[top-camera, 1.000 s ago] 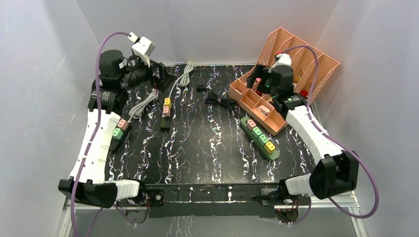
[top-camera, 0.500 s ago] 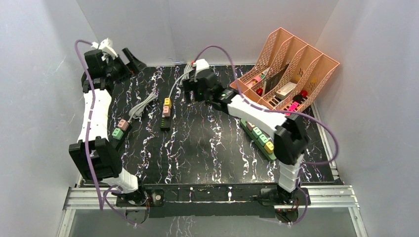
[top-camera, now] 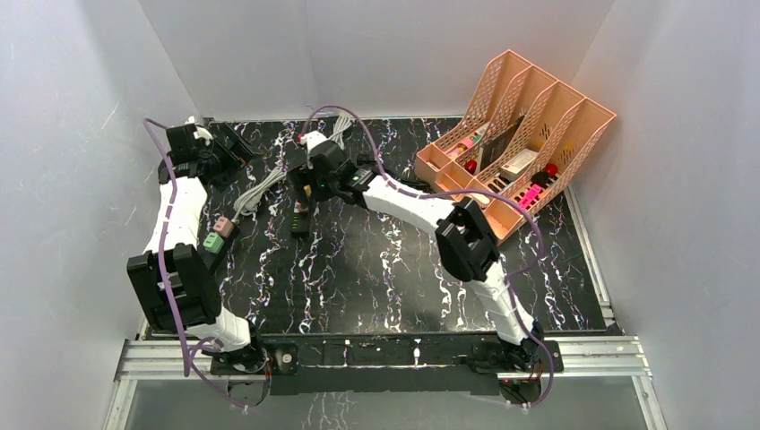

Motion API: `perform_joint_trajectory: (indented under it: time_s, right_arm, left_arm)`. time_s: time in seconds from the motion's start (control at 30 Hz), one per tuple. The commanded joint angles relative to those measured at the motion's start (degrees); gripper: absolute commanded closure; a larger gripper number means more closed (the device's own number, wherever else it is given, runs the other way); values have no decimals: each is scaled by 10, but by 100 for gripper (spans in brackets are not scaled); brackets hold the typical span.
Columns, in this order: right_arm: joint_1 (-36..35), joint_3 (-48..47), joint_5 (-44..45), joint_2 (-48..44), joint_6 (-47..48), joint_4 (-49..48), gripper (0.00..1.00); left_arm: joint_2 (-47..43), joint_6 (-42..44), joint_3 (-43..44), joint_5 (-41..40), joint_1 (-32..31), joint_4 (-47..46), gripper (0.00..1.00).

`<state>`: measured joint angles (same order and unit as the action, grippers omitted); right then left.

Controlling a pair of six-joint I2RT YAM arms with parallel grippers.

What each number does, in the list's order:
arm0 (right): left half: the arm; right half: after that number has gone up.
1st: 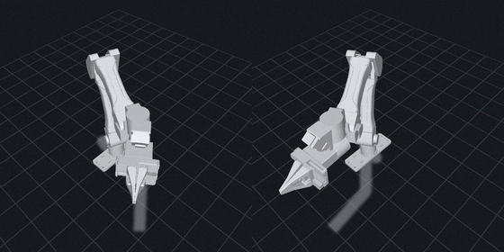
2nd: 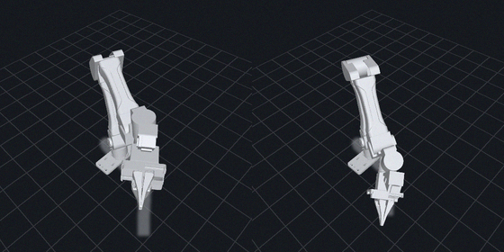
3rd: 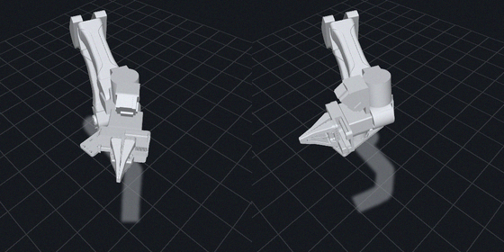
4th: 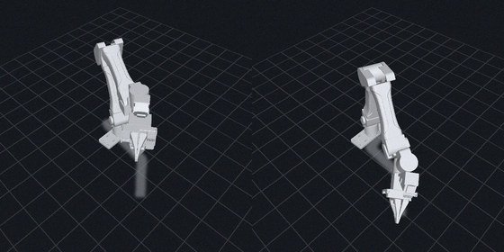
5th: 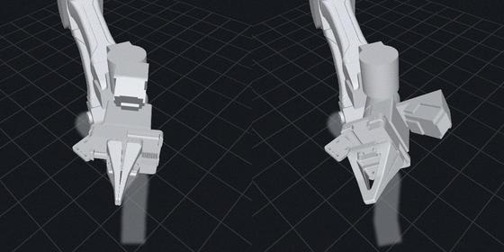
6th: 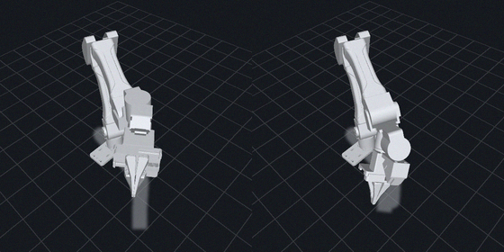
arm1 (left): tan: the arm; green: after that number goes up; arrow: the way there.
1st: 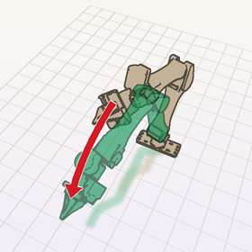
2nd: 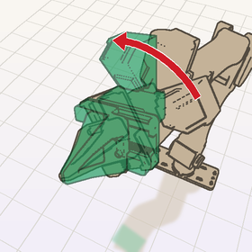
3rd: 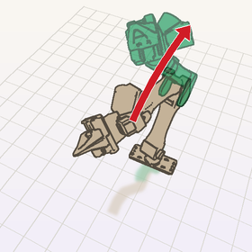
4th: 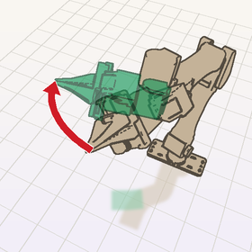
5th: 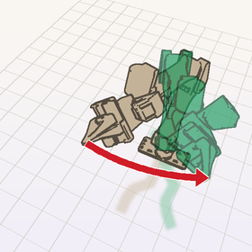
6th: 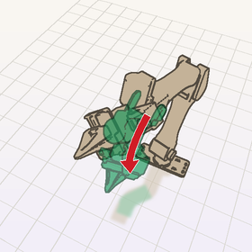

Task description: Pull the plug off the socket

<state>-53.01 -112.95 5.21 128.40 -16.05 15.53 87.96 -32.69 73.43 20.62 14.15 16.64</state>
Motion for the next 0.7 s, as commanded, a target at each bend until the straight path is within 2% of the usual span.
perform_joint_trajectory:
  time_s: [0.0, 0.27, 0.43, 0.5, 0.67]
  right_arm:
    - [-33, -98, 16, 64, 8, 24, 11]
    - [-38, -162, 75, 146, -21, 85, 23]
    - [-37, -153, 98, 152, -34, 63, 24]
    - [-37, -148, 108, 150, -37, 47, 21]
    - [-35, -105, 113, 123, -40, -17, 20]
  left_arm:
    - [-34, -29, -37, -2, 0, -1, 2]
    - [-36, -31, -77, -9, 0, -10, 2]
    - [-31, -24, -86, -9, -12, -17, 2]
    - [-30, -22, -93, -11, -19, -19, 2]
    - [-31, -18, -109, -13, -26, -23, 2]
